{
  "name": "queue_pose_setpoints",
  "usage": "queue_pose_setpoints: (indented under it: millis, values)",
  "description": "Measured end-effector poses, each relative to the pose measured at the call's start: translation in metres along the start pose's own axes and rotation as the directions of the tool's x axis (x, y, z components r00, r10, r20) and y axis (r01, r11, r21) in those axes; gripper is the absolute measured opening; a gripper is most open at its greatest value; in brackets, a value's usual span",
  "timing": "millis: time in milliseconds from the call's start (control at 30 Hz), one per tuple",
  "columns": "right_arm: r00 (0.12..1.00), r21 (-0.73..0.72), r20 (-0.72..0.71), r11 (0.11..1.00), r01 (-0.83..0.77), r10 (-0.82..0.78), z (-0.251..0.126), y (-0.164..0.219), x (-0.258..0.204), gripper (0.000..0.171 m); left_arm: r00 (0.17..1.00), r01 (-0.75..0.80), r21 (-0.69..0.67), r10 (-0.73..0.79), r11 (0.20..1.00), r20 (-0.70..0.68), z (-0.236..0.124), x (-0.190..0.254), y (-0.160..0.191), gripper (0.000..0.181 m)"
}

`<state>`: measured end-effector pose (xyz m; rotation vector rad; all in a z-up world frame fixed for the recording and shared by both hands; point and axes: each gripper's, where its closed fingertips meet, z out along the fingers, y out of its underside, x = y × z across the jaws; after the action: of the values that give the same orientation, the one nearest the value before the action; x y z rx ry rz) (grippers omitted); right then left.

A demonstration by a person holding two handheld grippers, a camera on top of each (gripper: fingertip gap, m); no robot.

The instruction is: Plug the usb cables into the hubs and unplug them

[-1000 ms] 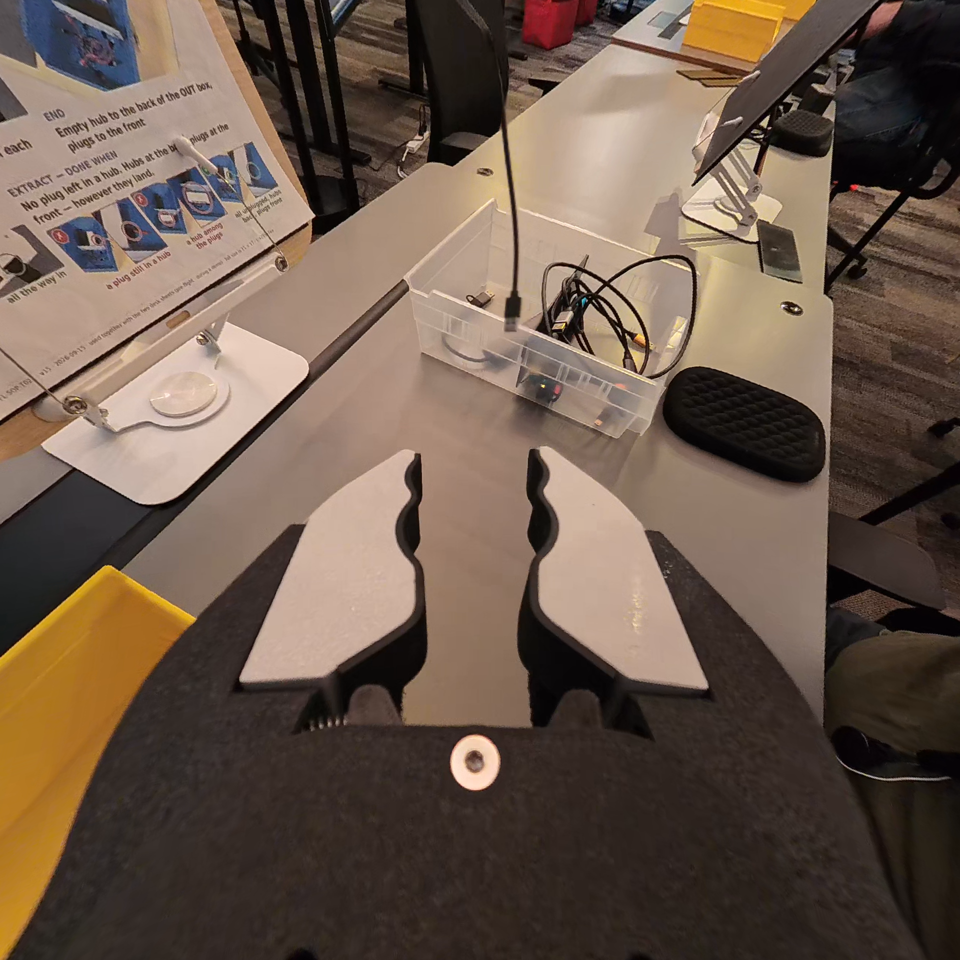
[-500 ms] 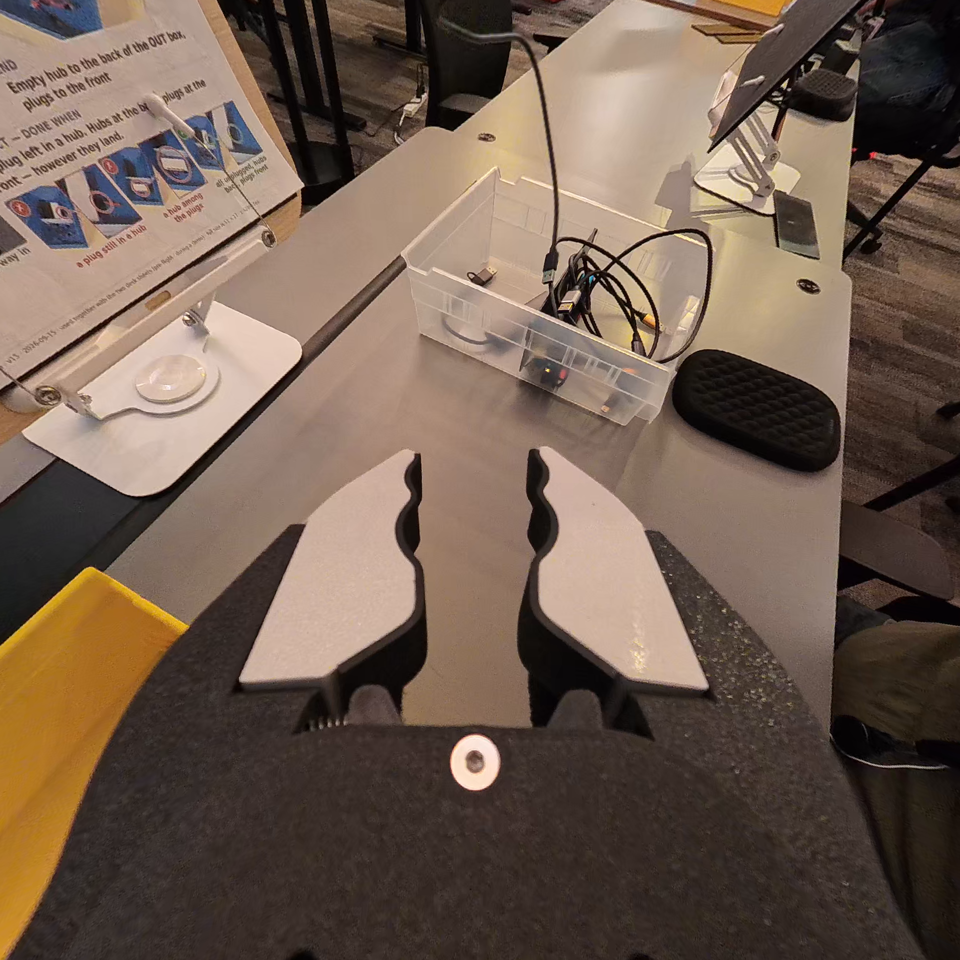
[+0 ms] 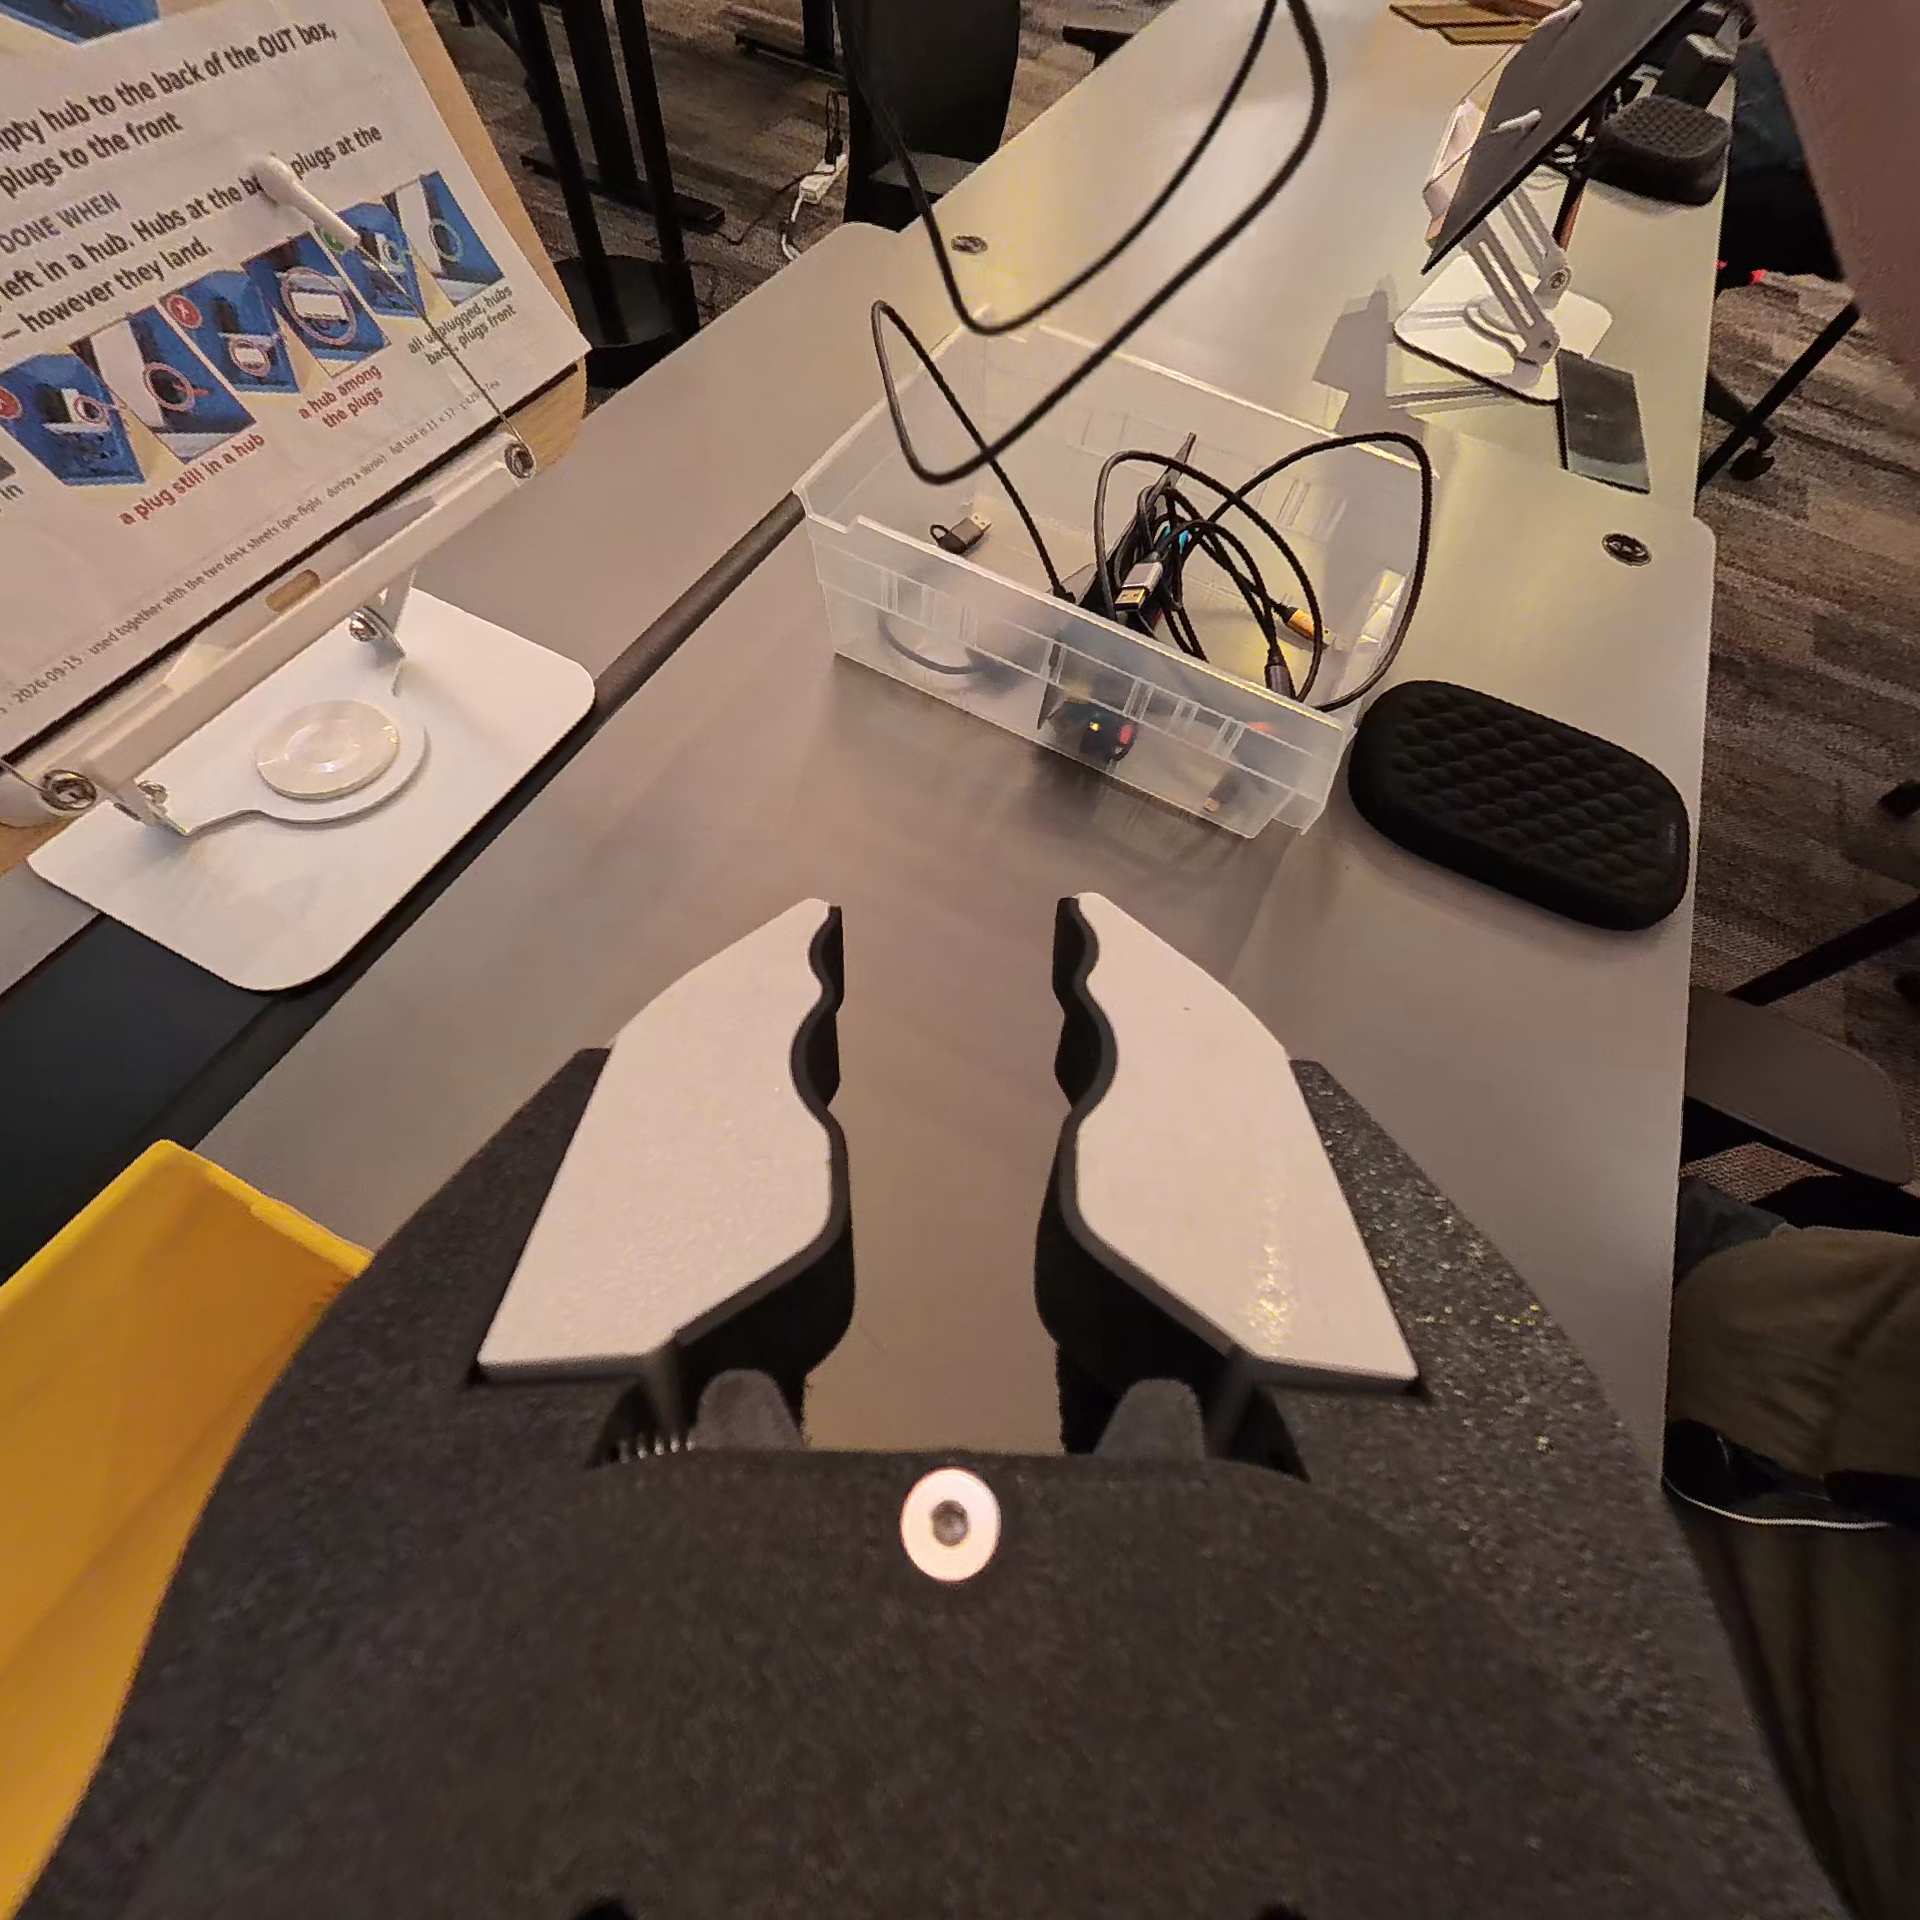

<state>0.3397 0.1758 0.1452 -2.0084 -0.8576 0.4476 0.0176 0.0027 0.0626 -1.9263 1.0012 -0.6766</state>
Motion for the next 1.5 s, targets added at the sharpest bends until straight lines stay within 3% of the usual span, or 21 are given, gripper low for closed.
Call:
queue_pose_setpoints:
  millis: [67,300,667,1033,1300,1500]
  values:
    - [0.999,-0.004,0.035,1.000,-0.026,0.027,0.000,0.016,0.002,0.024,1.000,-0.001,-0.003,0.001,1.000,0.001,0.001,0.000,0.000,0.039]
    - [0.998,-0.085,-0.042,0.996,-0.041,0.038,0.015,0.074,0.029,0.024,1.000,-0.007,-0.021,0.007,1.000,0.000,0.007,0.002,0.001,0.039]
    - [0.991,-0.232,0.124,0.969,0.084,-0.056,0.075,0.124,0.003,0.024,0.999,-0.028,-0.046,0.029,0.999,0.023,0.018,0.001,0.002,0.039]
    - [0.977,-0.340,0.201,0.931,0.133,-0.066,0.104,0.155,-0.006,0.024,0.999,-0.034,-0.052,0.036,0.998,0.025,0.020,0.001,0.003,0.038]
    - [0.958,-0.389,0.284,0.908,0.160,-0.047,0.098,0.175,-0.014,0.024,0.999,-0.040,-0.065,0.041,0.997,0.021,0.024,0.003,0.004,0.038]
    - [0.969,-0.492,0.183,0.838,0.236,-0.165,0.101,0.192,0.005,0.026,0.999,-0.039,-0.072,0.040,0.997,0.023,0.025,0.002,0.005,0.038]
